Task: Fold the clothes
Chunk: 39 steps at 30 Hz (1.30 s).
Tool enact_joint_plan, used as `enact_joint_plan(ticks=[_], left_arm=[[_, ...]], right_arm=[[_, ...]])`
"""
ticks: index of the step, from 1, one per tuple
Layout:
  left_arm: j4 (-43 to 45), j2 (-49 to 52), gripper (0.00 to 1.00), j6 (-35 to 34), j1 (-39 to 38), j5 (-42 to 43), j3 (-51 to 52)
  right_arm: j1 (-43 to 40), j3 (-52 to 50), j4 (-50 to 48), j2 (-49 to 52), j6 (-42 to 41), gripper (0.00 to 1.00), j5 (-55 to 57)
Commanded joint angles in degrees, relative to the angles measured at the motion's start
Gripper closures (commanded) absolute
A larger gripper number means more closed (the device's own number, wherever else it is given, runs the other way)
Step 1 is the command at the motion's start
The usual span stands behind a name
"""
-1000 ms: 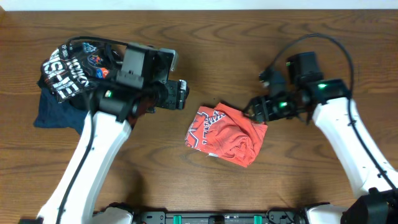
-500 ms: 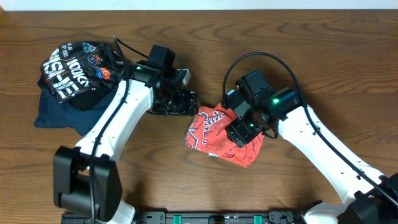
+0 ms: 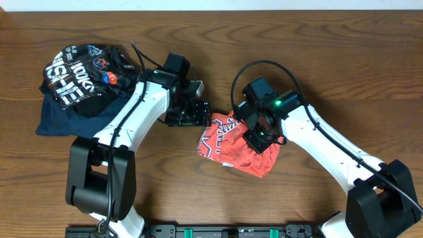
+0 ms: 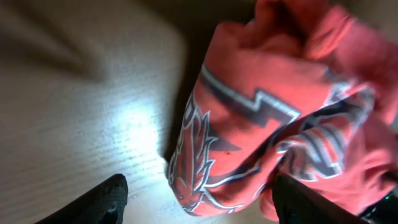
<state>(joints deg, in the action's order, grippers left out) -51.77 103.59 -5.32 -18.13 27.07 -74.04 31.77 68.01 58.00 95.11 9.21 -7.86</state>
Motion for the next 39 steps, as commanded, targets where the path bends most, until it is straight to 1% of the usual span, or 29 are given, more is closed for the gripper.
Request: enact_joint_plan(ticks=[1,2,3,6,8,10,14,17,20,21,22,23,24,25,26,29,32,35,39], left_arm=[[0.2,0.9,0.24,0.6,-1.4,0.8,1.9],[0.3,0.9,0.24,0.6,-1.9,0.8,2.1],[0.5,0.9,0.24,0.7,-2.4,0.8,2.3],[2.0,0.9,0.24,1.0,-4.1,0.7,3.0],[3.5,0.9,0.24,1.0,-5.2,0.3,3.9],[5.1,0.9,0.24,1.0,-6.3,-2.1,5.2],[7.6,0.9,0.24,1.0,-7.8,-5.7,8.2],[10.1,0.9,0.24,0.8,-8.0,-7.4,10.6],[11.4,0.9,0.24,0.3,-8.0,-7.9,12.4],[11.4,0.9,0.24,0.3,-8.0,-7.9,12.7],[11.4,0.9,0.24,0.3,-8.0,-7.9,12.8],[11.4,0.9,0.25,0.3,-8.0,-7.9,12.7],[11.5,0.9,0.25,0.3,-8.0,-7.9,12.7],[11.6,0.9,0.24,0.3,-8.0,-7.9,12.7],[11.6,0.9,0.24,0.3,-8.0,-7.8,12.7],[11.5,0.9,0.25,0.3,-8.0,-7.5,12.7],[11.5,0.7,0.25,0.3,-8.0,-7.0,12.6],[9.6,-0.4,0.24,0.3,-7.9,-7.0,11.6],[8.5,-4.3,0.24,0.3,-7.9,-7.0,10.4]], right_arm=[[0.5,-0.3,0.1,0.2,0.1,0.89,0.5],[0.4,-0.3,0.1,0.2,0.0,0.98,1.3],[0.2,-0.3,0.1,0.2,-0.9,0.99,2.8],[-0.9,-0.3,-0.3,0.2,-6.7,0.99,10.4],[-1.7,-0.3,-0.4,0.2,-7.1,0.99,12.0],[-2.8,-0.3,-0.4,0.2,-7.1,0.99,12.8],[-5.3,-0.3,-0.8,0.2,-11.0,0.98,19.2],[-7.2,-0.3,-1.5,0.2,-10.9,0.97,21.6],[-9.4,-0.3,-1.4,0.3,-10.9,0.91,22.9],[-10.0,-0.3,-1.4,0.3,-10.9,0.83,22.9],[-10.6,-0.3,-1.4,0.3,-10.9,0.72,22.8],[-11.1,-0.3,-1.2,0.3,-10.9,0.67,22.8],[-11.6,-0.3,-0.9,0.3,-10.9,0.67,22.9],[-11.9,-0.3,-0.8,0.1,-11.6,0.69,22.8],[-12.1,-0.1,-0.4,-0.3,-13.3,0.7,21.9],[-11.6,1.5,2.8,-3.0,-13.5,0.69,12.2],[-9.3,1.7,4.1,-7.6,-12.2,0.65,3.4],[-5.4,1.6,6.2,-10.7,-11.2,0.58,2.7],[-1.0,1.1,7.9,-10.6,-11.7,0.55,3.2]])
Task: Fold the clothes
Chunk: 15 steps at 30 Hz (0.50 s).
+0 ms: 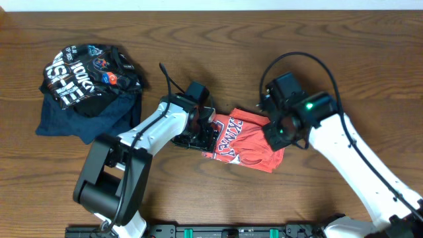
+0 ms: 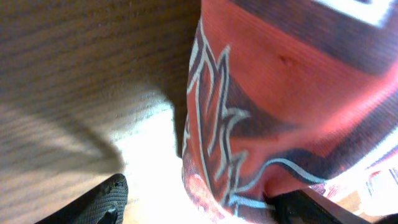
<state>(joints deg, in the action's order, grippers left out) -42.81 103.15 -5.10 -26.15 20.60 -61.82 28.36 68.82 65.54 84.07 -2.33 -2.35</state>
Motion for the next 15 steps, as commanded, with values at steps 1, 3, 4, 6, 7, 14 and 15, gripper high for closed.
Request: enact_joint_plan(ticks=[1,3,4,6,7,14,15], left_arm=[[-0.3,-5.0,0.23,0.1,0.1,-0.5,-1.9],[-0.2,-7.5,0.23,0.1,0.1,-0.5,-1.9],[-0.2,-8.5,0.22,0.1,0.1,-0.5,-1.9],[-0.1,-9.8,0.2,0.1,0.1,-0.5,-1.9],[-0.1,-10.1,0.2,0.1,0.1,-0.5,-1.9],[-0.2,-10.3,0.2,0.1,0.1,-0.5,-1.8],[-0.2,-10.3,0.2,0.1,0.1,-0.5,-1.9]], right_arm=[[3.1,-0.1,0.3,0.5,-1.1,0.53,-2.2],[3.7,-1.2,0.2,0.6,-3.5,0.51,-2.0],[3.7,-1.7,0.2,0.7,-4.9,0.51,-1.8],[3.5,-2.7,0.5,0.7,-8.0,0.5,-0.3],[3.5,-3.3,0.7,0.7,-9.4,0.5,1.0],[3.5,-9.7,-3.7,0.7,-15.2,0.4,3.0],[3.5,-10.4,-4.8,0.7,-15.9,0.42,3.0]])
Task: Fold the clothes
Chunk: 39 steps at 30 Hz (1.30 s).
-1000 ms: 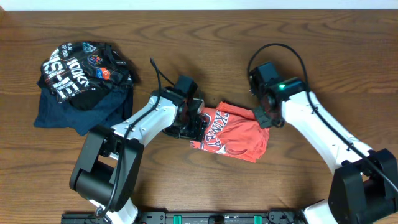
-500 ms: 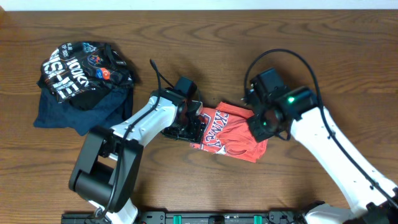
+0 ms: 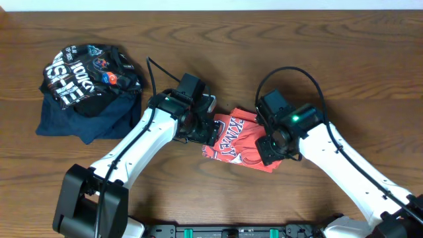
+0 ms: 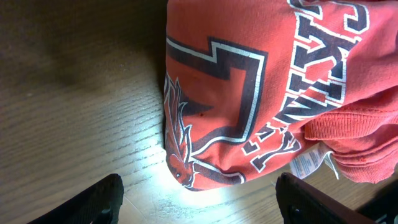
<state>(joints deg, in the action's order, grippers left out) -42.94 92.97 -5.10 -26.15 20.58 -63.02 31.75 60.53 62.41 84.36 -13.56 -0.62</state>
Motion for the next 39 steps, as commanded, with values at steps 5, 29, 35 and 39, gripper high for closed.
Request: enact_joint_plan(ticks=[5,29,35,39], left_arm=[[0.0,-0.1,0.2,0.1,0.1,-0.5,-0.6],[-0.5,-0.1,0.2,0.1,0.0,-0.5,-0.6],[1.6,-0.3,0.2,0.2,0.0,-0.5,-0.7],[7.1,-0.3,0.2,0.2,-0.1,-0.5,-0.7]], right_arm=[[0.2,-3.9,-8.2,0.4,-7.0,0.55,0.6],[-13.2,-4.5,-12.7,0.4,2.0,0.63,20.6],[-13.2,-2.0,-7.0,-1.7,-1.6,0.57,14.7],[-13.0,-1.6,-5.6,-6.4,-1.8,0.55,2.9]])
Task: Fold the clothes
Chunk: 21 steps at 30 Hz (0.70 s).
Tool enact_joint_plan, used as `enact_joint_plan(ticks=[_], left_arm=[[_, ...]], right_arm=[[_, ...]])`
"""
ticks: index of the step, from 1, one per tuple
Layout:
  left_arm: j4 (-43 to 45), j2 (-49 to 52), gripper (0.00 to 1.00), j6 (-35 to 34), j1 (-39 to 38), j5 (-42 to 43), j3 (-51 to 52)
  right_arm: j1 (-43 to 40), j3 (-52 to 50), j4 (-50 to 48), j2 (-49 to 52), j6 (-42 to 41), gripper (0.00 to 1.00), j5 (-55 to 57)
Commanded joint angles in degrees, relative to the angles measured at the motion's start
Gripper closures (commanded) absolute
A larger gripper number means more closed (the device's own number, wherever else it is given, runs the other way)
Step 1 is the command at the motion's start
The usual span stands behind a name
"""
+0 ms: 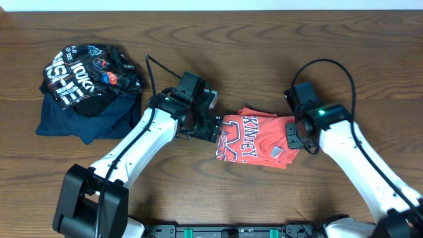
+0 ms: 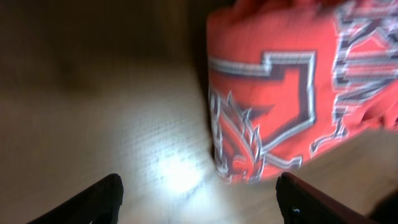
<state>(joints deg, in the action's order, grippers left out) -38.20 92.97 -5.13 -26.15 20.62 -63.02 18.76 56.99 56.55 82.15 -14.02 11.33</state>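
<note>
A red shirt point(image 1: 254, 139) with white lettering lies folded into a small packet at the table's middle; the left wrist view shows it blurred point(image 2: 292, 93). My left gripper point(image 1: 206, 127) sits just left of the packet's edge. It is open point(image 2: 199, 208), its dark fingertips point(image 2: 93, 202) wide apart over bare wood, holding nothing. My right gripper point(image 1: 295, 137) is down at the packet's right edge, and its fingers are hidden under its own head.
A pile of dark clothes point(image 1: 86, 79), a black printed shirt on top of navy cloth, lies at the far left of the wooden table point(image 1: 198, 192). Both arms' cables arch above the table's middle.
The red packet now lies further right, and my right gripper has gone right with its edge. My left gripper stays at about the same spot, so the shirt's left edge now lies clear of it.
At first the red shirt was a crumpled lump between both grippers. Then it lay flatter, with the left gripper low against its left edge. Then the lettering showed on a tidier packet, which now sits further right, towards the right arm.
</note>
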Motion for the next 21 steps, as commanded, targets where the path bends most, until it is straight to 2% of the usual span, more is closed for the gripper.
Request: enact_joint_plan(ticks=[1,5,9,21], left_arm=[[4.3,-0.3,0.2,0.3,-0.1,-0.5,-0.7],[12.4,0.7,0.2,2.2,-0.1,-0.5,-0.6],[17.8,3.6,0.2,2.3,-0.5,-0.5,-0.6],[24.5,11.7,0.2,5.6,-5.4,-0.6,-0.6]], right_arm=[[0.2,1.9,0.5,-5.4,-1.3,0.55,-11.5],[1.7,1.6,1.1,-6.1,-1.3,0.51,-13.7],[3.7,-0.7,0.6,-4.1,-1.2,0.51,-15.8],[7.9,-11.1,-12.2,-0.2,-2.4,0.51,-17.9]])
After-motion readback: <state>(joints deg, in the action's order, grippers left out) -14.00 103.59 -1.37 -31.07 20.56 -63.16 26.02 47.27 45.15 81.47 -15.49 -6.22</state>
